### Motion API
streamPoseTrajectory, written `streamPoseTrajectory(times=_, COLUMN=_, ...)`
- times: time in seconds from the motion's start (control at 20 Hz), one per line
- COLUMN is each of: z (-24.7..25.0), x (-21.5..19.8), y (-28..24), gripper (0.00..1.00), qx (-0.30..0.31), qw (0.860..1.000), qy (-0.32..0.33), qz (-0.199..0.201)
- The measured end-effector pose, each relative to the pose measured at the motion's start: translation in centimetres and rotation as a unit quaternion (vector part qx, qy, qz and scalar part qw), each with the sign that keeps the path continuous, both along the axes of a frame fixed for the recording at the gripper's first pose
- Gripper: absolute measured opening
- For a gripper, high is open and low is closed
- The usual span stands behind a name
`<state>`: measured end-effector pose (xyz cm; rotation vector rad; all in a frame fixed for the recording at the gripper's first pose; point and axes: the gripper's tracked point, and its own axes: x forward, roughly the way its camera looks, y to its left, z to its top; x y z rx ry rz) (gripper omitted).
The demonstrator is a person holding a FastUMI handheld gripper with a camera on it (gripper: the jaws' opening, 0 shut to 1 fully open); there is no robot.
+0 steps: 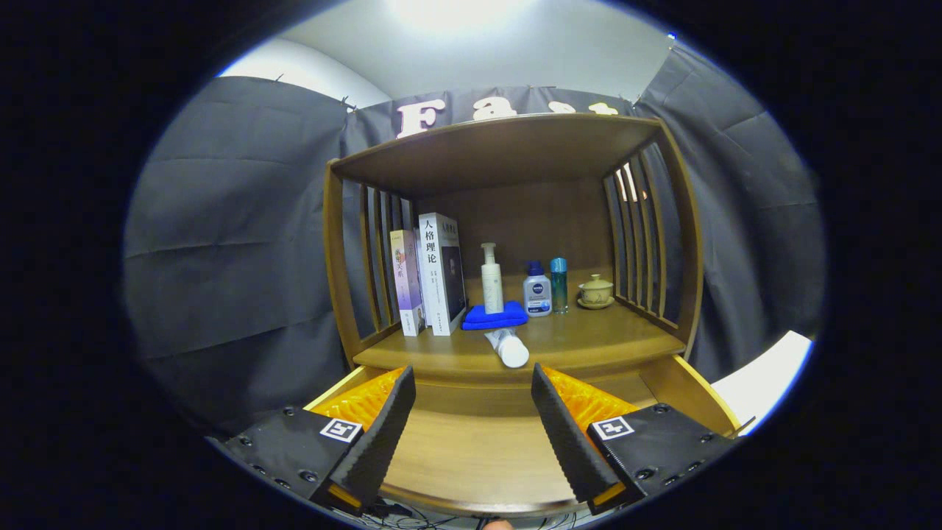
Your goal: Pull open the drawer, take out the items inside it, and place them on the countertop above the cabinet.
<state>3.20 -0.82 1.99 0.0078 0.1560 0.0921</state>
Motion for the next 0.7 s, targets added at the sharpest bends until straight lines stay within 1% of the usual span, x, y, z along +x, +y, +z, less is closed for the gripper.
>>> streamPoseTrajectory(times=0.15, z=-1.6, x=-1.8, y=0.3, gripper=0.98, qx=-0.023, qw=1.0, qy=0.002, qz=-0.003)
streamPoseTrajectory(times=0.3, z=-2.0, x=-3.1, y=0.5, gripper=0.98, qx=-0.051, qw=0.999, qy=-0.013, qz=-0.003)
streamPoseTrajectory(times=0.45, z=-2.5, x=-5.1, y=0.9, gripper=0.98, qx=-0.055, qw=0.998, qy=-0.028, qz=-0.002)
streamPoseTrajectory(times=0.7, z=-4.5, x=-7.8, y=0.4, gripper=0.99, qx=-0.087, qw=0.996, qy=-0.036, qz=-0.009)
